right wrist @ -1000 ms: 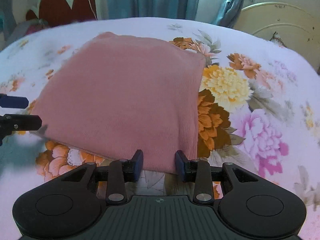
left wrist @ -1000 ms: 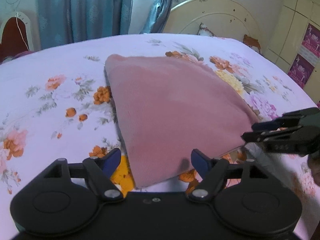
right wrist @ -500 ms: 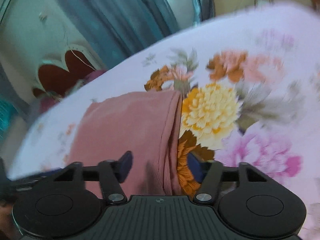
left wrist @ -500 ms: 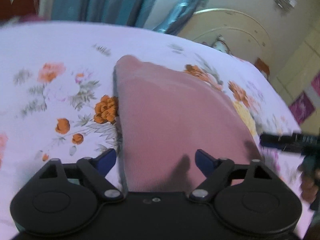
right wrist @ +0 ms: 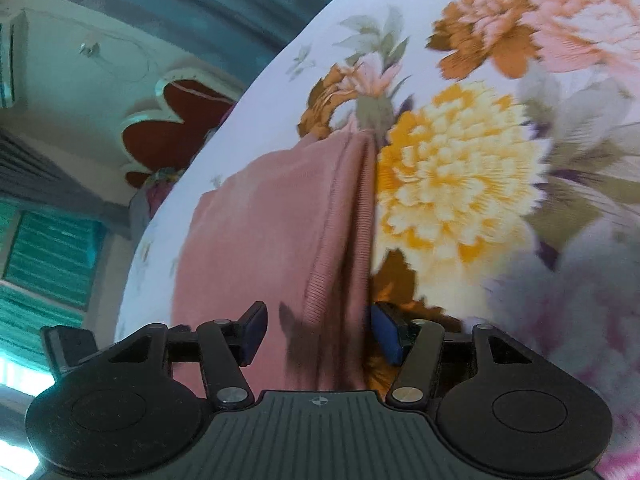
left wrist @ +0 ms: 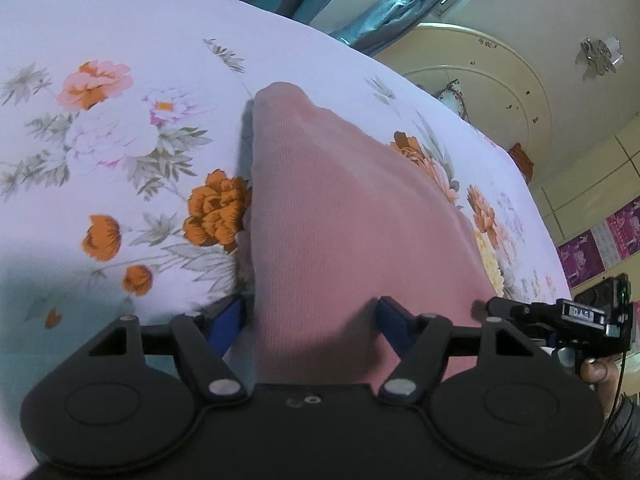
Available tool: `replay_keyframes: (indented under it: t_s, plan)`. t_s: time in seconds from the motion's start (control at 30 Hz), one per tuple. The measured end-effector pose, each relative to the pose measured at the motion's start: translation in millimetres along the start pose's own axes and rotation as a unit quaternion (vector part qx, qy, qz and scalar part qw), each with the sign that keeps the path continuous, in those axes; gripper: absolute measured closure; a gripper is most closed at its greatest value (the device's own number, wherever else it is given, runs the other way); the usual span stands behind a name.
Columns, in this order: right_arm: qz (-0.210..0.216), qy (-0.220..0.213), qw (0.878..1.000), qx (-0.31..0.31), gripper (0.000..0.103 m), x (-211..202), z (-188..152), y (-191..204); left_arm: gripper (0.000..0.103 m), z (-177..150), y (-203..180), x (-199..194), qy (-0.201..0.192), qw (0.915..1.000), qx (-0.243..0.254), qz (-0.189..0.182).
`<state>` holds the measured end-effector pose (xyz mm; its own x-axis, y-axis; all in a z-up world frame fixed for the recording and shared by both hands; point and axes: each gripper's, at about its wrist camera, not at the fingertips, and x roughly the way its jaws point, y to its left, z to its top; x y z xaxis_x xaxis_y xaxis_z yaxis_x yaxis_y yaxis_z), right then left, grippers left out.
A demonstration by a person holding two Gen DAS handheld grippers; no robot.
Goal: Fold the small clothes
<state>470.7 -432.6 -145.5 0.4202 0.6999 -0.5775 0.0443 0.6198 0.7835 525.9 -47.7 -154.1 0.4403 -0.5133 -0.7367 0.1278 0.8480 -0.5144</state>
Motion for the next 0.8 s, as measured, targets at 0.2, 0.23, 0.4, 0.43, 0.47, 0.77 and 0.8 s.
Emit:
replay_keyframes:
  t_s: [0.2,0.23,0.4,0.43,0.47,0.77,0.8]
  plan:
    - [0.002,0.019,0.999,-0.028,0.046,8.2,3.3,8.1,0.04,6.3,-4.2,4.4,0.004,1.0,0.006,0.007]
    - [0.003,0.02,0.999,-0.028,0.046,8.6,3.4,6.6,0.04,7.3,-4.3,5.9,0.004,1.0,0.005,0.006]
    - [-0.053,0.005,0.994,-0.092,0.069,26.3,2.2,35.8,0.061,13.1,-22.2,15.4,-0.01,0.9985,0.038,0.039]
    - [-0.091,0.002,0.989,-0.12,0.079,31.8,0.1,46.1,0.065,13.2,-30.1,14.6,-0.015,0.9968,0.059,0.052]
    - [-0.117,0.001,0.982,-0.149,0.08,36.1,-4.0,57.3,0.068,12.4,-39.7,13.2,-0.02,0.9937,0.087,0.068]
    - [-0.153,-0.049,0.96,-0.23,0.083,17.1,-29.3,123.0,0.073,7.7,-68.9,-29.2,-0.054,0.977,0.189,0.083]
    - [-0.154,-0.053,0.958,-0.236,0.083,16.0,-32.9,131.8,0.073,8.5,-64.6,-37.8,-0.058,0.9766,0.191,0.081]
